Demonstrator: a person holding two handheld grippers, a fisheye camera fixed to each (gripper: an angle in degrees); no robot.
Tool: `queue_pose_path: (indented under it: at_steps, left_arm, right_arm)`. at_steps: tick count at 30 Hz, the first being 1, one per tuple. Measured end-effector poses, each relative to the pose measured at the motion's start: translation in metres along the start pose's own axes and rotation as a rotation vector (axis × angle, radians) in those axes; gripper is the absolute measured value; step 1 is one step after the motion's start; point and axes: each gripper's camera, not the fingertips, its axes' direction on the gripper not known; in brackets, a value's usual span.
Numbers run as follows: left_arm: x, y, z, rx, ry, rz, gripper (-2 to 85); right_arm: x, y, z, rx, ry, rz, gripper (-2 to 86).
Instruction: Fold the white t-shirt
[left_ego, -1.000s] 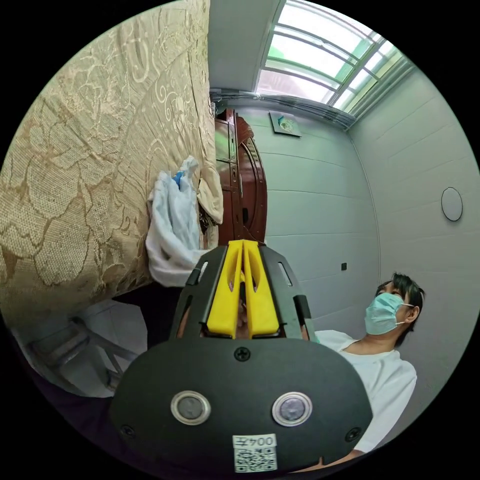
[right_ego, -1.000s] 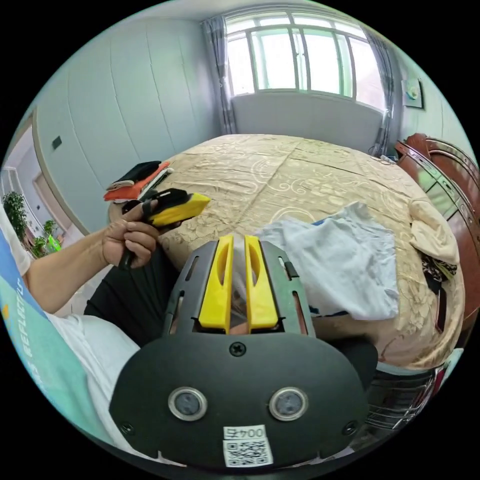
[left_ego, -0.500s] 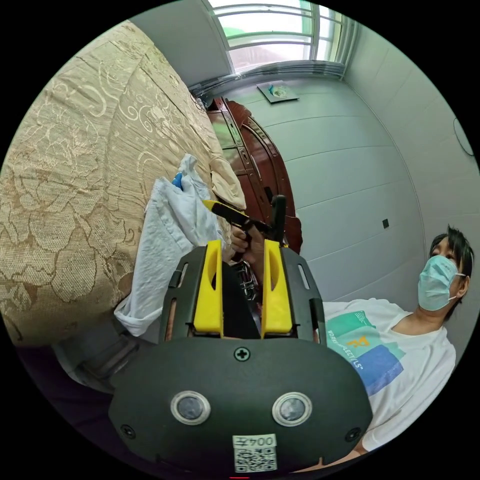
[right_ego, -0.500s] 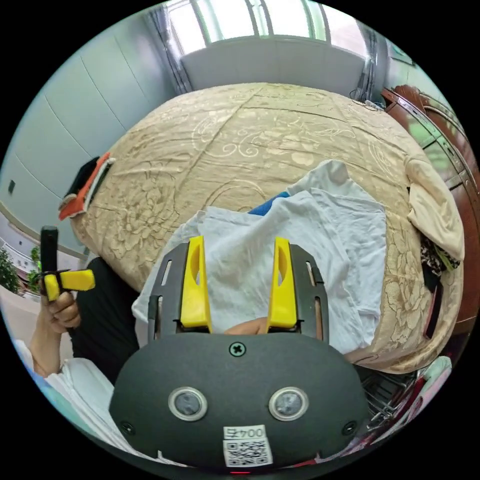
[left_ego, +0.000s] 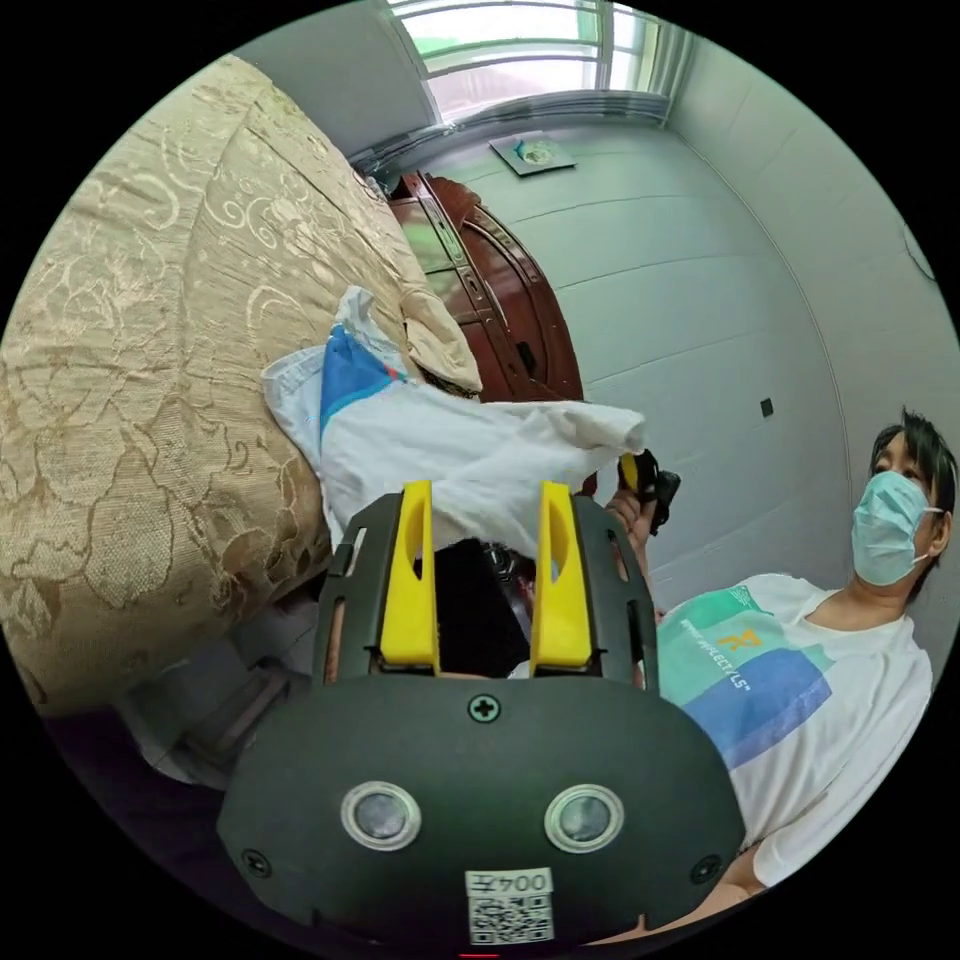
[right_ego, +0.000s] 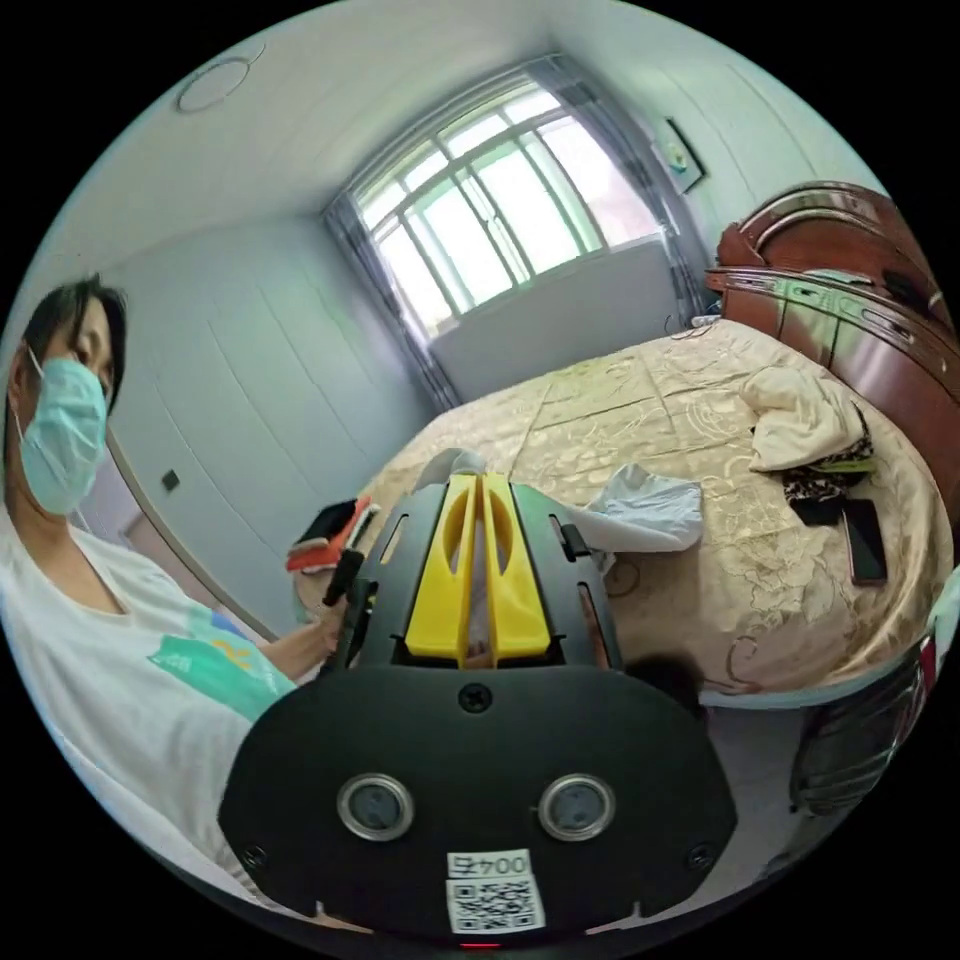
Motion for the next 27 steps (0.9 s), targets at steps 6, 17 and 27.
queue_pose_path:
  at_steps: [6, 17, 27]
  left_arm:
    - [0.043, -0.009, 0.064, -0.106, 0.118, 0.018, 21.5]
    - [0.183, -0.025, 0.060, -0.025, -0.217, 0.295, 23.1]
    - [0.302, -0.035, 0.042, 0.250, -0.777, 0.549, 28.0]
  right_arm:
    - [-0.014, -0.035, -0.042, 0.238, -0.140, 0.009, -0.7]
    - [-0.074, -0.164, 0.041, 0.257, -0.222, 0.078, -0.7]
    - [-0.082, -0.130, 0.121, 0.149, -0.360, 0.247, -0.6]
